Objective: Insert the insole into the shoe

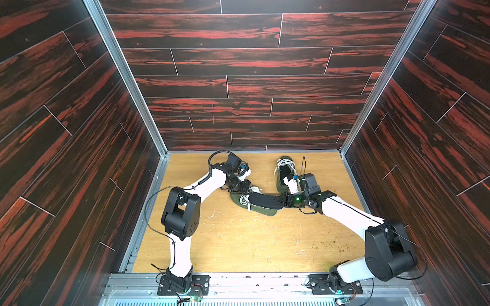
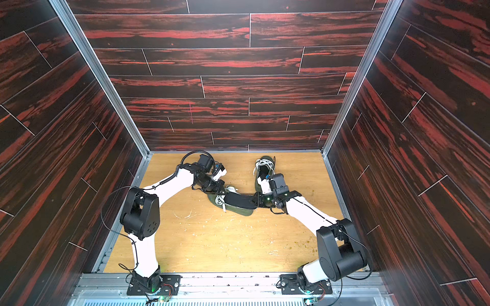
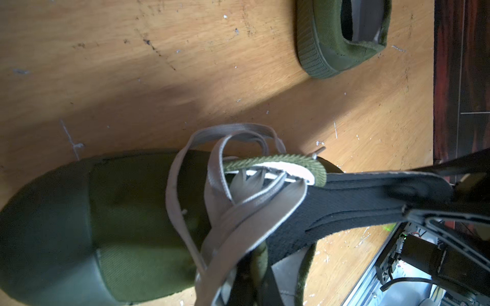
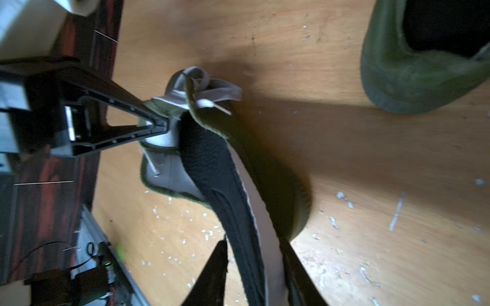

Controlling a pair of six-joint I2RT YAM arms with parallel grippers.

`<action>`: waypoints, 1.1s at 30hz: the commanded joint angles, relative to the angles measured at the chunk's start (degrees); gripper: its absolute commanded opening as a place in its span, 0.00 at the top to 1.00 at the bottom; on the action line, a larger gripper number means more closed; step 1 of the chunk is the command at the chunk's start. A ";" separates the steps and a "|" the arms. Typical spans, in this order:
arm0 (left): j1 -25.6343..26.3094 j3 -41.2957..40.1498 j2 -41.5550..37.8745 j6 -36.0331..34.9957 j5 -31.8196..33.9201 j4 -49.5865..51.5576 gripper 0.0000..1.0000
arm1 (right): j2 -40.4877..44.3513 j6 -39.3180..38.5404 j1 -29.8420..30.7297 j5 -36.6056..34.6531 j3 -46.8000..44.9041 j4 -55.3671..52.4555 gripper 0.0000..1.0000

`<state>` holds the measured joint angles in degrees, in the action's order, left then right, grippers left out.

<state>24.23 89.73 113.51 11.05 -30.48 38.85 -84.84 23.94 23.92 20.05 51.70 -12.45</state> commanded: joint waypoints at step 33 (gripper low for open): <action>1.61 -4.37 -8.51 1.93 -4.71 -8.54 1.00 | -8.60 17.60 3.35 5.69 0.99 14.97 0.94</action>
<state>25.30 86.02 109.54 11.64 -32.18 33.71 -92.64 40.47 25.89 26.94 51.29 0.89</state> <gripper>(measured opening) 0.056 0.080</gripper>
